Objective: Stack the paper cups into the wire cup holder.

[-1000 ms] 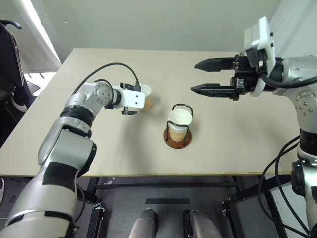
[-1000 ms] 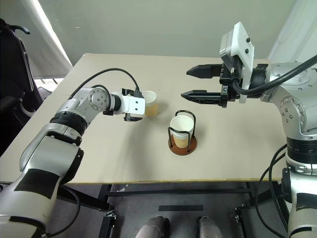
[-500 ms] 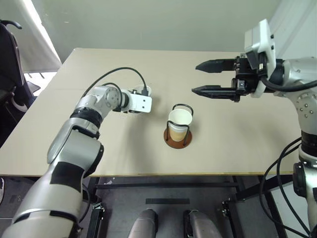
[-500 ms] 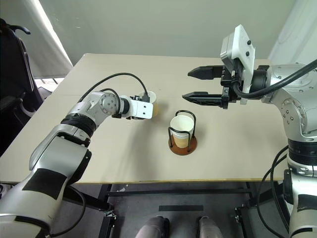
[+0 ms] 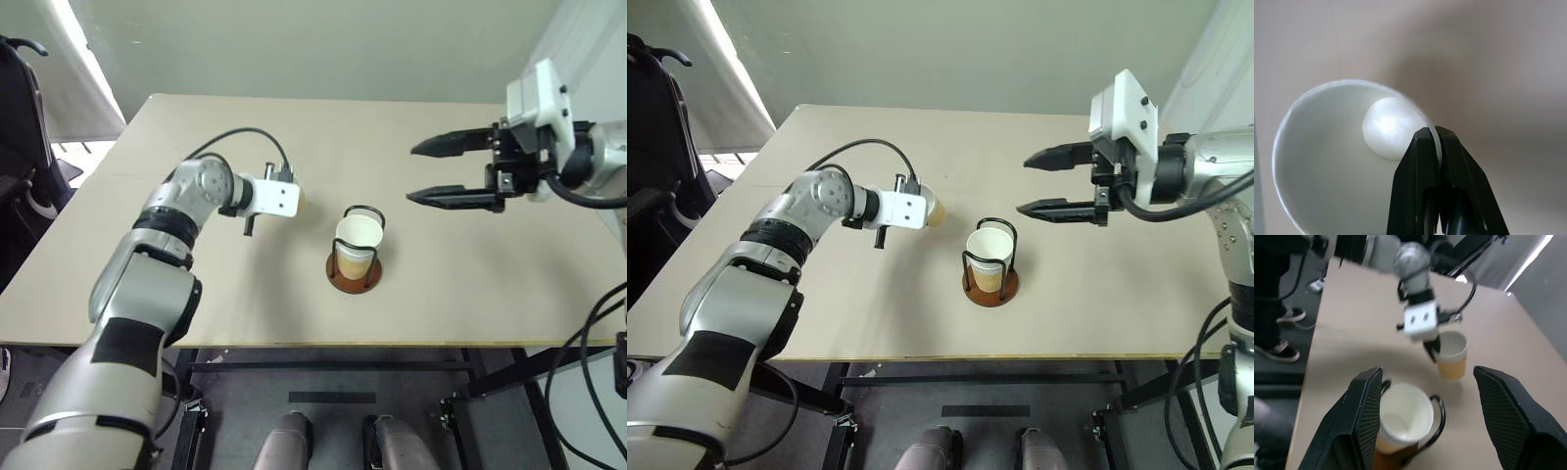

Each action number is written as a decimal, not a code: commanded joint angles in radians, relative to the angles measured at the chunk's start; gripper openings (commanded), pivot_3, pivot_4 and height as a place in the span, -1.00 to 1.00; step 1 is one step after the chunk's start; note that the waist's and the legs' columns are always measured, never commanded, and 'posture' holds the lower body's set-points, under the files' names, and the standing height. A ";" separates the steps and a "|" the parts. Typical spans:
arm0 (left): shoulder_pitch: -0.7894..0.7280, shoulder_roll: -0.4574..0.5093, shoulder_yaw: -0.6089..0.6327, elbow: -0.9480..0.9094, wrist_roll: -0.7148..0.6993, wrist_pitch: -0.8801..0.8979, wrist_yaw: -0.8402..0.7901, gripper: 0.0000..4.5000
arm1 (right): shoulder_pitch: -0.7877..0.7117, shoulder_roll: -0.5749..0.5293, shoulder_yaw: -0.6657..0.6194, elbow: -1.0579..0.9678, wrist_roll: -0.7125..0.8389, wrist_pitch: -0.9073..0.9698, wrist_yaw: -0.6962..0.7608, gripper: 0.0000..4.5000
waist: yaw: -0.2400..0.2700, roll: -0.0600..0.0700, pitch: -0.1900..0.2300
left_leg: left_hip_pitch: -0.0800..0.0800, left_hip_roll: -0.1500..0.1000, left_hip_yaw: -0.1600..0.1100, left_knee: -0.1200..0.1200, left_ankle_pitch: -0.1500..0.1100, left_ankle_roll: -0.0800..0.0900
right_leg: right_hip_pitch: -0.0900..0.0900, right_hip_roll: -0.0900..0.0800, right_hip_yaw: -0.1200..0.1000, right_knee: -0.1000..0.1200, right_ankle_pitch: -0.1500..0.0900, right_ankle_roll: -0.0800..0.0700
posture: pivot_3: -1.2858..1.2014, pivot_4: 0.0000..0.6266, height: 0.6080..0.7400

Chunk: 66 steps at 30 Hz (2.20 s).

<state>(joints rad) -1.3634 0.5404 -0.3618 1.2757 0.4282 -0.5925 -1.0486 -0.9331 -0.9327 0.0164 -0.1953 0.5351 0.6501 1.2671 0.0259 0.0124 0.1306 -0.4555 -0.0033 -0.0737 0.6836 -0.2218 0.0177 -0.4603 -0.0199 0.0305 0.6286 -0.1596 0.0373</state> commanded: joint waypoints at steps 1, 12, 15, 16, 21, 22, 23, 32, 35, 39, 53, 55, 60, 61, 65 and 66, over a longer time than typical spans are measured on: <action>-0.055 -0.001 0.085 -0.087 -0.131 0.044 -0.166 -0.99 | -0.012 -0.018 -0.011 -0.009 0.009 -0.006 0.025 0.32 | -0.001 0.000 0.000 | 0.000 0.000 0.000 0.000 0.000 0.000 | 0.000 0.000 0.000 0.000 0.000 0.000 | 0.03 -0.52 1.00; -0.069 0.021 0.168 -0.454 -0.419 0.462 -0.554 -0.99 | -0.015 -0.023 -0.012 -0.034 0.029 0.065 0.025 0.32 | -0.005 0.000 0.000 | -0.001 0.002 0.001 0.001 -0.001 0.002 | 0.000 -0.001 0.001 0.000 0.000 0.001 | 0.03 -0.52 1.00; -0.051 0.064 0.105 -0.573 -0.525 0.580 -0.566 -0.99 | -0.006 -0.024 -0.016 -0.041 0.029 0.066 0.025 0.32 | -0.009 0.000 0.000 | 0.000 0.003 0.001 0.001 -0.001 0.003 | 0.000 -0.002 0.001 0.000 0.000 0.001 | 0.03 -0.52 1.00; -0.050 0.075 0.088 -0.607 -0.561 0.616 -0.566 -0.99 | 0.000 -0.029 -0.018 -0.042 0.025 0.059 0.027 0.32 | -0.009 0.000 0.000 | 0.000 0.002 0.002 0.000 -0.001 0.003 | 0.000 0.000 0.000 0.000 0.000 0.001 | 0.03 -0.52 1.00; -0.047 0.121 0.020 -0.691 -0.663 0.689 -0.566 -0.99 | 0.017 -0.046 -0.018 -0.040 0.021 0.056 0.035 0.32 | -0.009 0.000 0.000 | 0.001 0.003 0.001 0.002 -0.001 0.003 | 0.002 -0.002 0.000 0.001 0.000 0.001 | 0.03 -0.52 1.00; -0.048 0.130 0.005 -0.715 -0.696 0.717 -0.566 -0.99 | 0.028 -0.053 -0.022 -0.042 0.020 0.055 0.036 0.32 | -0.008 0.000 0.000 | 0.001 0.002 0.001 0.002 -0.001 0.003 | 0.002 -0.001 -0.001 0.001 0.000 0.001 | 0.03 -0.52 1.00; -0.049 0.139 -0.010 -0.734 -0.725 0.743 -0.566 -0.99 | 0.036 -0.055 -0.023 -0.045 0.019 0.052 0.037 0.32 | -0.009 0.000 0.000 | 0.001 0.003 0.000 0.002 -0.001 0.003 | 0.002 -0.002 0.000 0.000 0.000 0.001 | 0.03 -0.52 1.00; -0.043 0.149 -0.104 -0.782 -0.820 0.784 -0.566 -0.99 | 0.083 -0.063 -0.020 -0.057 0.003 0.021 0.028 0.32 | -0.008 0.000 0.000 | 0.001 0.003 0.000 0.002 -0.001 0.004 | 0.004 -0.002 -0.001 0.000 0.000 0.001 | 0.03 -0.52 1.00; -0.028 0.135 -0.122 -0.777 -0.803 0.754 -0.566 -0.99 | 0.089 -0.062 -0.020 -0.062 0.002 0.022 0.022 0.32 | -0.007 0.000 0.000 | 0.001 0.002 0.000 0.003 -0.001 0.004 | 0.004 -0.002 -0.002 0.000 0.000 0.002 | 0.03 -0.52 1.00; -0.020 0.120 -0.140 -0.757 -0.777 0.710 -0.566 -0.99 | 0.095 -0.062 -0.024 -0.070 0.006 0.027 0.013 0.32 | -0.007 0.000 0.000 | 0.002 0.003 0.001 0.003 -0.001 0.004 | 0.004 -0.002 -0.002 0.000 0.000 0.002 | 0.03 -0.52 1.00; -0.003 0.062 -0.181 -0.673 -0.712 0.601 -0.566 -0.99 | 0.117 -0.062 -0.030 -0.084 0.014 0.026 -0.009 0.32 | -0.005 0.000 0.000 | 0.001 0.002 0.000 0.004 -0.001 0.005 | 0.005 -0.002 -0.002 -0.001 0.001 0.003 | 0.03 -0.52 1.00; -0.004 0.051 -0.187 -0.665 -0.711 0.597 -0.566 -0.99 | 0.119 -0.062 -0.031 -0.085 0.014 0.026 -0.011 0.32 | -0.005 0.000 0.000 | 0.001 0.003 0.000 0.004 -0.001 0.005 | 0.005 -0.002 -0.001 -0.001 0.001 0.004 | 0.03 -0.52 1.00; -0.013 0.043 -0.209 -0.650 -0.711 0.585 -0.566 -0.99 | 0.124 -0.065 -0.034 -0.091 0.014 0.027 -0.016 0.32 | -0.005 0.000 0.000 | 0.001 0.002 0.000 0.004 -0.001 0.005 | 0.005 -0.002 -0.002 -0.001 0.001 0.004 | 0.03 -0.52 1.00; -0.013 0.045 -0.214 -0.649 -0.711 0.581 -0.566 -0.99 | 0.125 -0.066 -0.035 -0.093 0.015 0.028 -0.017 0.32 | -0.005 0.000 0.000 | 0.001 0.003 0.000 0.004 -0.001 0.005 | 0.005 -0.002 -0.002 -0.001 0.001 0.004 | 0.03 -0.52 1.00; -0.021 0.052 -0.234 -0.641 -0.710 0.563 -0.566 -0.99 | 0.130 -0.070 -0.038 -0.098 0.018 0.032 -0.021 0.32 | -0.004 0.000 0.000 | 0.001 0.002 0.000 0.004 -0.001 0.005 | 0.005 -0.002 -0.002 -0.001 0.001 0.004 | 0.03 -0.52 1.00; -0.024 0.054 -0.240 -0.637 -0.709 0.557 -0.566 -0.99 | 0.131 -0.071 -0.039 -0.099 0.019 0.033 -0.021 0.32 | -0.004 0.000 0.000 | 0.001 0.003 0.000 0.004 -0.001 0.005 | 0.005 -0.002 -0.002 -0.001 0.001 0.004 | 0.03 -0.52 1.00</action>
<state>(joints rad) -1.3565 0.5806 -0.6044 0.6364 -0.2780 -0.0121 -1.5822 -0.7962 -0.9867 0.0199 -0.2677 0.5450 0.6853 1.2549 0.0216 0.0128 0.1307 -0.4543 -0.0008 -0.0735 0.6874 -0.2231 0.0228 -0.4547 -0.0219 0.0290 0.6273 -0.1587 0.0413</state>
